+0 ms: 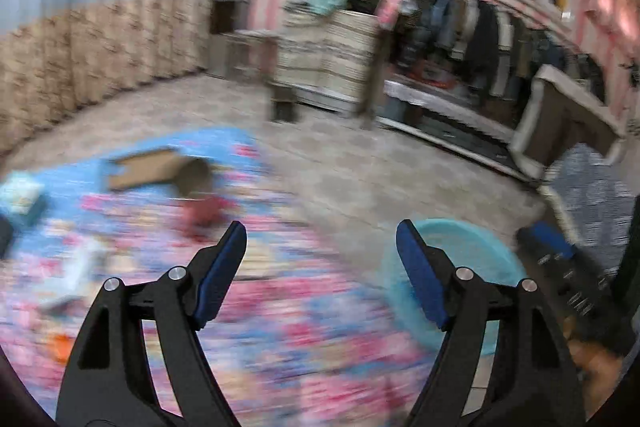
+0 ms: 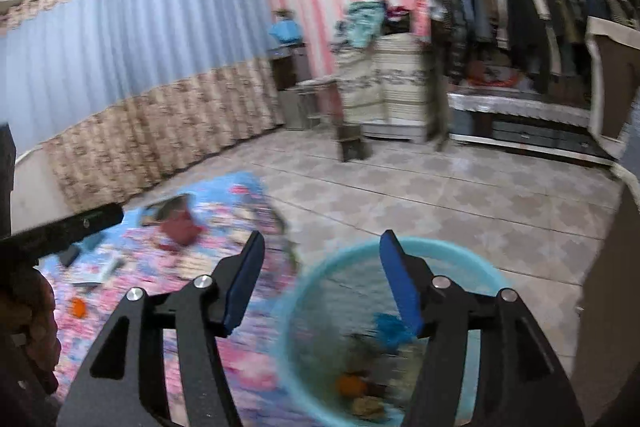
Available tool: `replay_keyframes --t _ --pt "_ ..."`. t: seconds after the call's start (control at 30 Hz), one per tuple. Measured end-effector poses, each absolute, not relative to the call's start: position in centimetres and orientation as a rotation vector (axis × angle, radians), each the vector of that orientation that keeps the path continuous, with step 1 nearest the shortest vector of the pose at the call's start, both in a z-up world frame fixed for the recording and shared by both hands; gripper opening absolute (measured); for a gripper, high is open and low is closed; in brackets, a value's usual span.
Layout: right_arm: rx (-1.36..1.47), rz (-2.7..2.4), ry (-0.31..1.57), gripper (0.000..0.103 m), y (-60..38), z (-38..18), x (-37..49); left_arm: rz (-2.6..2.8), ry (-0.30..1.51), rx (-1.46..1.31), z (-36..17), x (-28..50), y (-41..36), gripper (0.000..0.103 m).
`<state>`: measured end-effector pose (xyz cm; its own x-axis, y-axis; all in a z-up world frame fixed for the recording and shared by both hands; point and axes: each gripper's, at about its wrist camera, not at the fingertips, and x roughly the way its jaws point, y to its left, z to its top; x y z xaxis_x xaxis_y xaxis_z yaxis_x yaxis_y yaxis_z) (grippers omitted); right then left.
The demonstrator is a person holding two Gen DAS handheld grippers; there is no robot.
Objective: Collect trash
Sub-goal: 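Swing both tools back over the bed toward the orange bowl and card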
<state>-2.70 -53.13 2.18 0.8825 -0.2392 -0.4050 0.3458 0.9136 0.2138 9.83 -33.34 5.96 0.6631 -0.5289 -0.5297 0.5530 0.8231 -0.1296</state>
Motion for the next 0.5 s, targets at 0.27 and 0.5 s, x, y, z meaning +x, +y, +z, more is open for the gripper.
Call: replay_keyframes --t 0.27,0.5 --pt "0.255 -0.042 0.384 0.07 -37.5 4.2 5.8 -0.264 0.518 0.001 7.6 11.6 -10.7 0.087" --pt "0.173 0.172 0.453 0.074 -23.2 3.2 11.5 -0.025 0.54 -0.122 2.6 13.0 2.8 0.089"
